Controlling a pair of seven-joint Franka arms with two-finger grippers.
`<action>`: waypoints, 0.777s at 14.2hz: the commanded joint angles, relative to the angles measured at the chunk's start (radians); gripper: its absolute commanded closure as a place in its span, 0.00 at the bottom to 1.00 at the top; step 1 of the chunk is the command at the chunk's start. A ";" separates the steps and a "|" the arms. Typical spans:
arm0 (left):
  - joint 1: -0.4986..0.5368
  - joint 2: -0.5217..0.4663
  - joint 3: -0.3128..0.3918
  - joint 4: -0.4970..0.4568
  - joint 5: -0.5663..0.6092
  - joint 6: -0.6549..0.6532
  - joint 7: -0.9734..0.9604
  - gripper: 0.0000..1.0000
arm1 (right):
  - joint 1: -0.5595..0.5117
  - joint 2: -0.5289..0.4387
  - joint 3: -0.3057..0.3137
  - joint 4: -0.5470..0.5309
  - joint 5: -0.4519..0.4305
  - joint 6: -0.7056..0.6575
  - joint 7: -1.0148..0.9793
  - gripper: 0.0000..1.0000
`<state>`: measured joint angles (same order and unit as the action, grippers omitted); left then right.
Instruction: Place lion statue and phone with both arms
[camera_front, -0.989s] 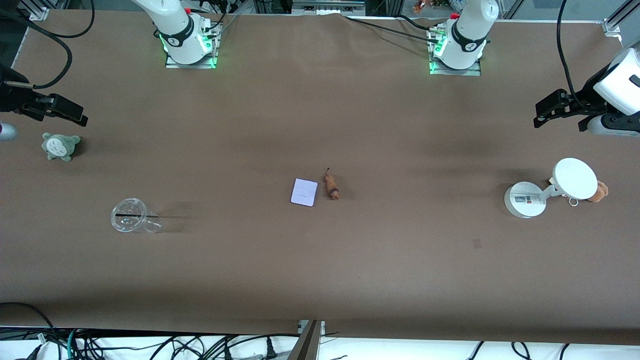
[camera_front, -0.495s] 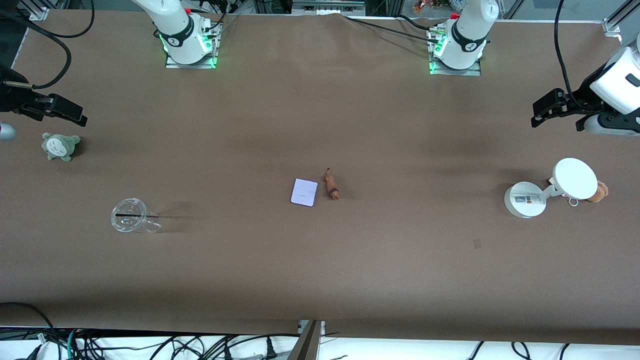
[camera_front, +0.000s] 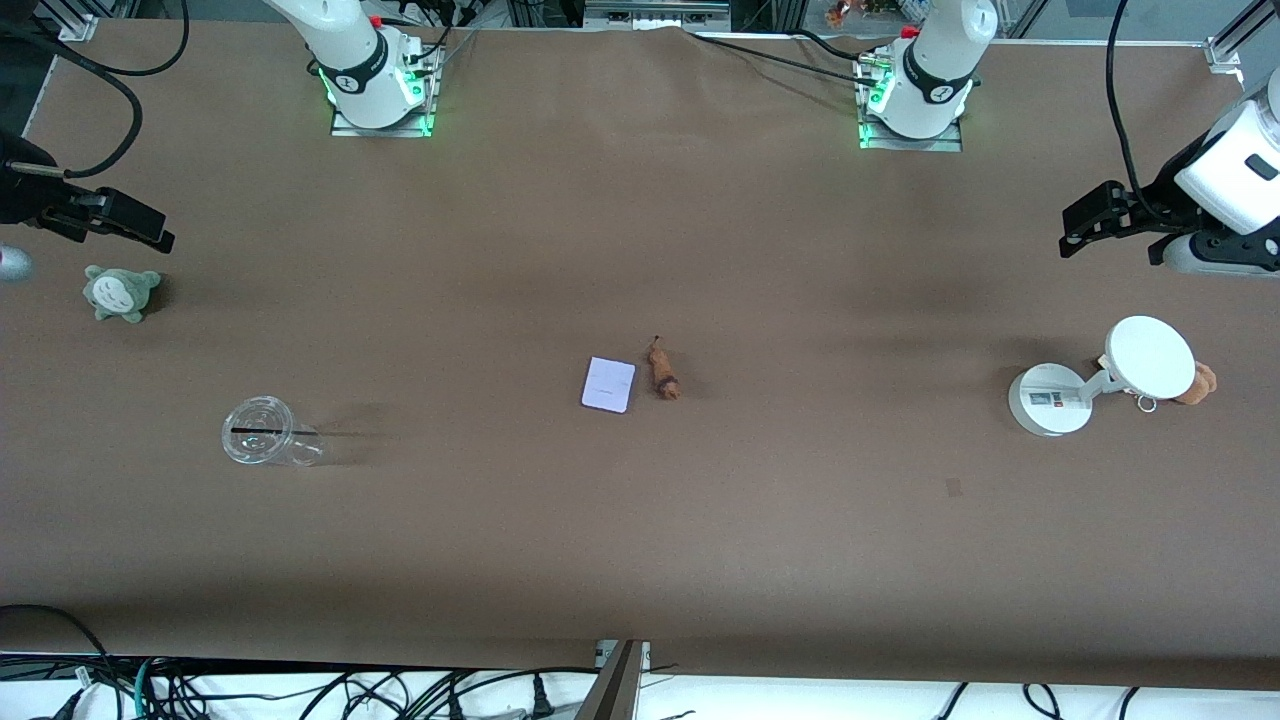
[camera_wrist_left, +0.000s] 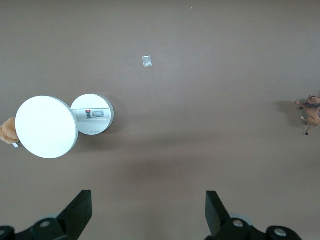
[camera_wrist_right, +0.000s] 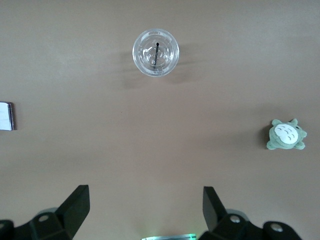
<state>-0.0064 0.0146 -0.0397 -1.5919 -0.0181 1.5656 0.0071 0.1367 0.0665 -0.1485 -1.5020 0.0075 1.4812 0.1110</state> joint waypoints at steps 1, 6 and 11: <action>0.006 0.011 0.000 0.015 0.017 -0.053 -0.010 0.00 | -0.012 0.006 0.009 0.019 0.003 -0.004 -0.001 0.00; 0.006 0.011 0.000 0.015 -0.006 -0.056 -0.085 0.00 | -0.012 0.006 0.009 0.019 0.005 -0.004 0.001 0.00; 0.003 0.021 0.000 0.026 -0.008 -0.053 -0.085 0.00 | -0.012 0.012 0.007 0.019 0.003 -0.004 0.001 0.00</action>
<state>-0.0005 0.0237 -0.0392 -1.5919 -0.0187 1.5263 -0.0679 0.1351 0.0668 -0.1485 -1.5020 0.0075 1.4812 0.1110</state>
